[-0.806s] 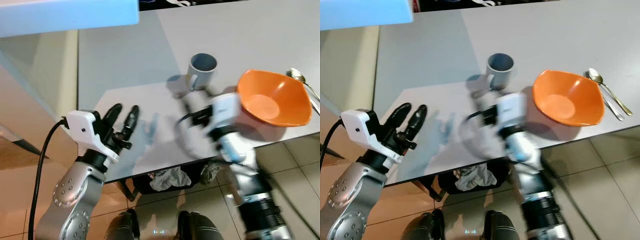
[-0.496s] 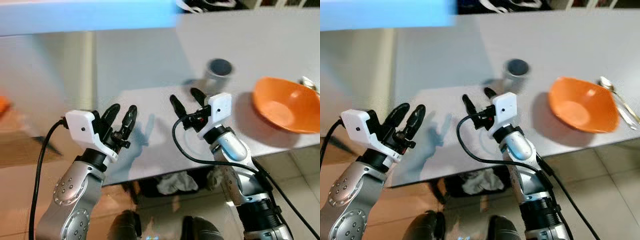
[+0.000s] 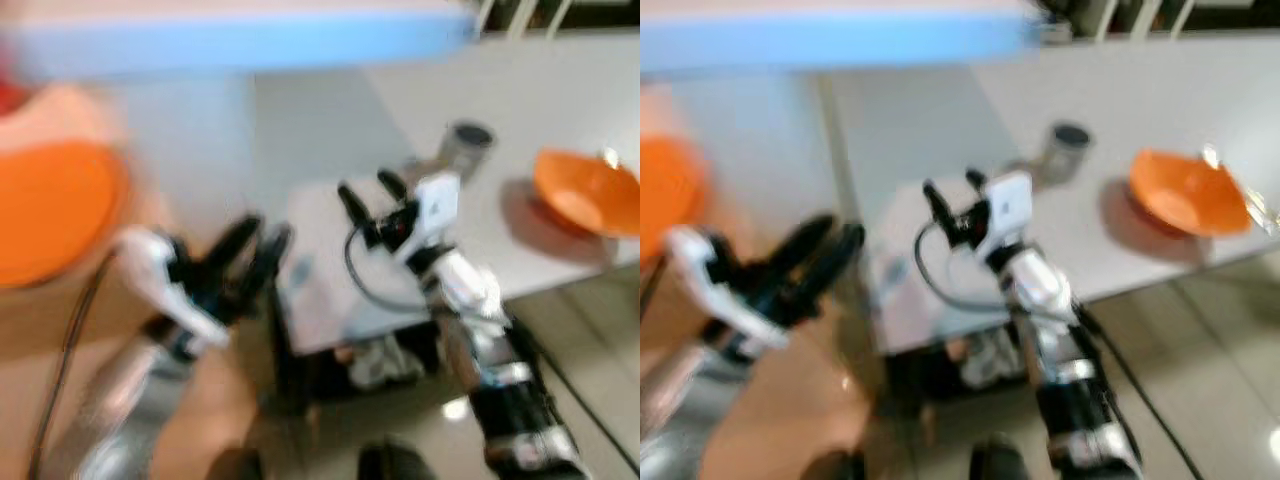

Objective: Setting the table

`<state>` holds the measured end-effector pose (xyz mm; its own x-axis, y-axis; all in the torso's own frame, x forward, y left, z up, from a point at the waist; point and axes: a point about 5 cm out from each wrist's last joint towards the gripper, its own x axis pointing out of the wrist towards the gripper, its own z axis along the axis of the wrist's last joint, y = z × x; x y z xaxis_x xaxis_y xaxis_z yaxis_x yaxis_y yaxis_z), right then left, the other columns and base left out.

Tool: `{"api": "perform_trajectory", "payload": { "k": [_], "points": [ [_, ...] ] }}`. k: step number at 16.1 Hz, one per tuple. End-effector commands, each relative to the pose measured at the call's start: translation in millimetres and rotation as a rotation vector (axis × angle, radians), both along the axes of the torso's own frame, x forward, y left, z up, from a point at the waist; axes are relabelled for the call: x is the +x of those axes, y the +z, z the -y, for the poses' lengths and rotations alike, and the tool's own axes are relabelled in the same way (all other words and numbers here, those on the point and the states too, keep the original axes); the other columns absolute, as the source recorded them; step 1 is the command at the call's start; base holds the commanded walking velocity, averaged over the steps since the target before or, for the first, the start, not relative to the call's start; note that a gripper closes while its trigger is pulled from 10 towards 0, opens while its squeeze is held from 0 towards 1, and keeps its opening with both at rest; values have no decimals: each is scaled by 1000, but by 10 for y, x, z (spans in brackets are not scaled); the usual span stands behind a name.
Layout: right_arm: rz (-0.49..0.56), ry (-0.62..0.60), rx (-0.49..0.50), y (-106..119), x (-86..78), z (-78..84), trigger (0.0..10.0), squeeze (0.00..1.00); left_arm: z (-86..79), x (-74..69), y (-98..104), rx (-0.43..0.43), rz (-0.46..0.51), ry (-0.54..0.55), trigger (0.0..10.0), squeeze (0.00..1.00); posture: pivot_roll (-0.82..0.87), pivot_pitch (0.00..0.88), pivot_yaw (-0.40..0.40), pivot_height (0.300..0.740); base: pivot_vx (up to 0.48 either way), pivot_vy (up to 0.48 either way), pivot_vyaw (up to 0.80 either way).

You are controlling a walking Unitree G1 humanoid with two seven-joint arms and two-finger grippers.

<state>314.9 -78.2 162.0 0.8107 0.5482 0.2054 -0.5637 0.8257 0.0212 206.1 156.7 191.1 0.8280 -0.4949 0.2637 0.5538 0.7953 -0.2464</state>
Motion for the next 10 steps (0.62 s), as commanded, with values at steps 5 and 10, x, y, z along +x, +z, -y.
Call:
{"api": "perform_trajectory", "payload": {
  "k": [5, 10],
  "points": [
    [24, 10, -26, 29, 25, 38, 10000, 0, -192, -35, 21, -7, 12, 24, 10000, 0, -34, 109, -37, 740, 0, 480, 0],
    [33, 71, 9, 67, -42, 14, 10000, 0, -359, 21, 0, -16, -2, 141, 10000, 0, -36, 118, -38, 740, 0, 480, 0]
  ]
}}
